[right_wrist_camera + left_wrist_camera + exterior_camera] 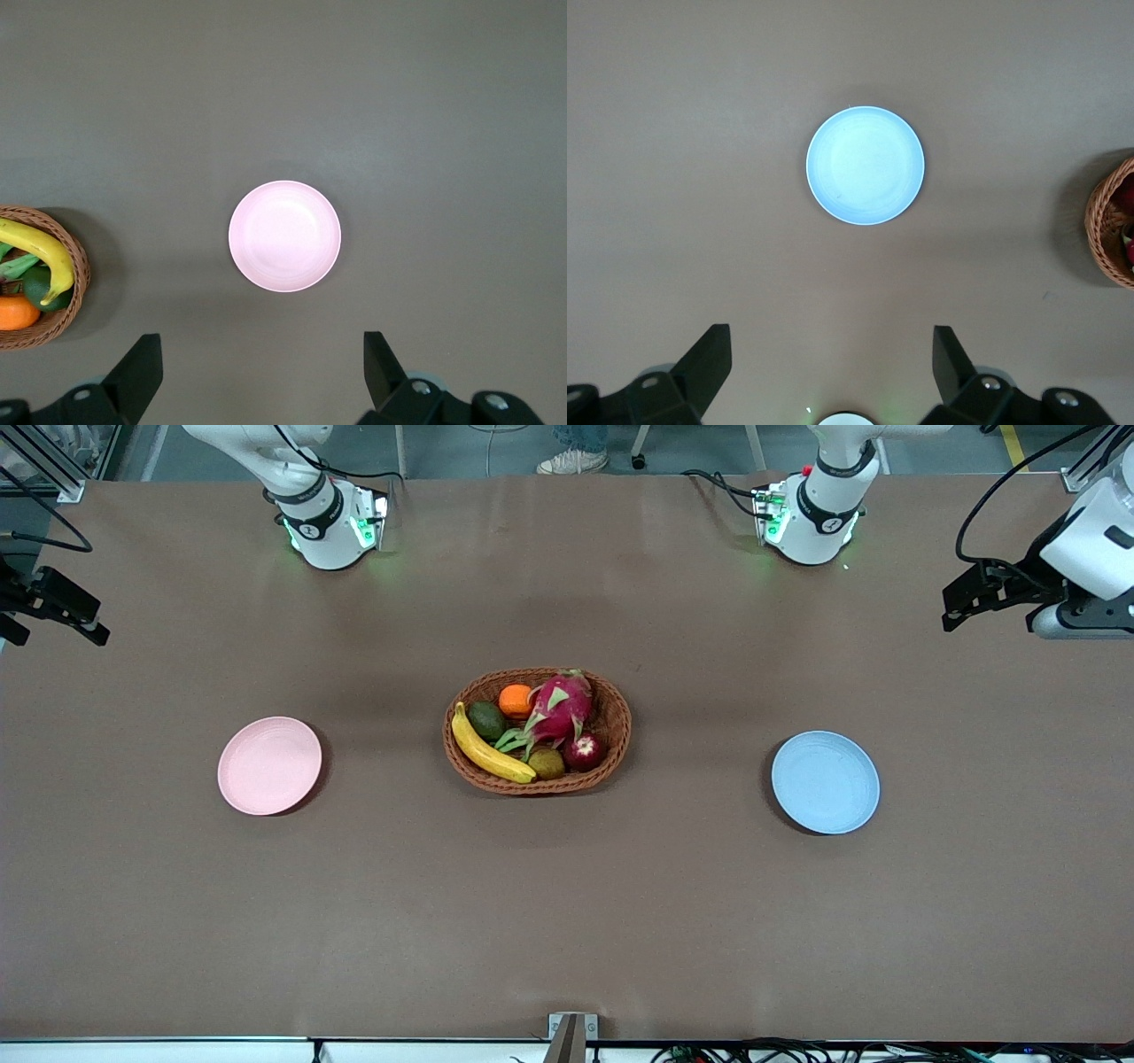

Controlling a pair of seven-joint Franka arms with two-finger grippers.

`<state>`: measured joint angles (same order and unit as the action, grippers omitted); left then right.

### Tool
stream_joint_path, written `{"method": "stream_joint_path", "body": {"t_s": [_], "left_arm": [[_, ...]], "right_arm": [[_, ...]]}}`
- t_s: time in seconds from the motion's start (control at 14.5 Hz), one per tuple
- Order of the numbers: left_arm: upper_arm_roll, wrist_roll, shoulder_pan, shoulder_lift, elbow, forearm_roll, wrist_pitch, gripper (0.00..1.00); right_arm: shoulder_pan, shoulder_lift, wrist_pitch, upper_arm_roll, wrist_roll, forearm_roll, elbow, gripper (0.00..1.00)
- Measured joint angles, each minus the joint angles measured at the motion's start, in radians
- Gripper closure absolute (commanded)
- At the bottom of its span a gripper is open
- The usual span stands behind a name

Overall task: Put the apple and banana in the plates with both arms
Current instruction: 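Move the right gripper and the left gripper toward the fruit basket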

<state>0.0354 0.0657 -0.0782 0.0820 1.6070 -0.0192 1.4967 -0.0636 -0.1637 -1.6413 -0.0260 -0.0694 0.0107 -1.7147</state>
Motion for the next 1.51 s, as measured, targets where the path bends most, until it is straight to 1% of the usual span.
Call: {"method": "stream_joint_path", "body": {"t_s": [0.41, 0.62, 0.83, 0.96, 1.1, 1.24, 1.38, 1.51], "left_arm": [[0.0, -0.003, 0.0, -0.031, -0.009, 0.0, 0.002, 0.0], [0.006, -0.003, -0.01, -0.082, -0.011, 0.031, 0.04, 0.0], [0.037, 0.016, -0.044, -0.157, -0.012, 0.063, 0.108, 0.0], [0.061, 0.103, -0.089, -0.211, -0.013, 0.065, 0.152, 0.0], [0.07, 0.217, -0.152, -0.266, -0.014, 0.065, 0.21, 0.0], [0.073, 0.335, -0.217, -0.323, -0.014, 0.065, 0.282, 0.0], [0.075, 0.426, -0.273, -0.377, -0.015, 0.066, 0.355, 0.0], [0.076, 0.503, -0.324, -0.428, -0.016, 0.085, 0.409, 0.0]], "right_arm": [[0.0, -0.004, 0.001, 0.001, 0.001, 0.0, 0.0, 0.0], [0.001, -0.002, 0.047, 0.003, -0.004, 0.0, -0.002, 0.0], [0.03, 0.029, 0.058, 0.01, -0.005, 0.001, -0.008, 0.0], [0.081, 0.078, 0.062, 0.015, -0.005, 0.003, -0.014, 0.0], [0.159, 0.146, 0.061, 0.019, -0.003, 0.004, -0.019, 0.0], [0.239, 0.225, 0.052, 0.022, 0.0, 0.008, -0.025, 0.03], [0.309, 0.305, 0.037, 0.023, 0.001, 0.043, -0.026, 0.05], [0.362, 0.376, -0.026, 0.024, 0.003, 0.082, -0.026, 0.09]]}}
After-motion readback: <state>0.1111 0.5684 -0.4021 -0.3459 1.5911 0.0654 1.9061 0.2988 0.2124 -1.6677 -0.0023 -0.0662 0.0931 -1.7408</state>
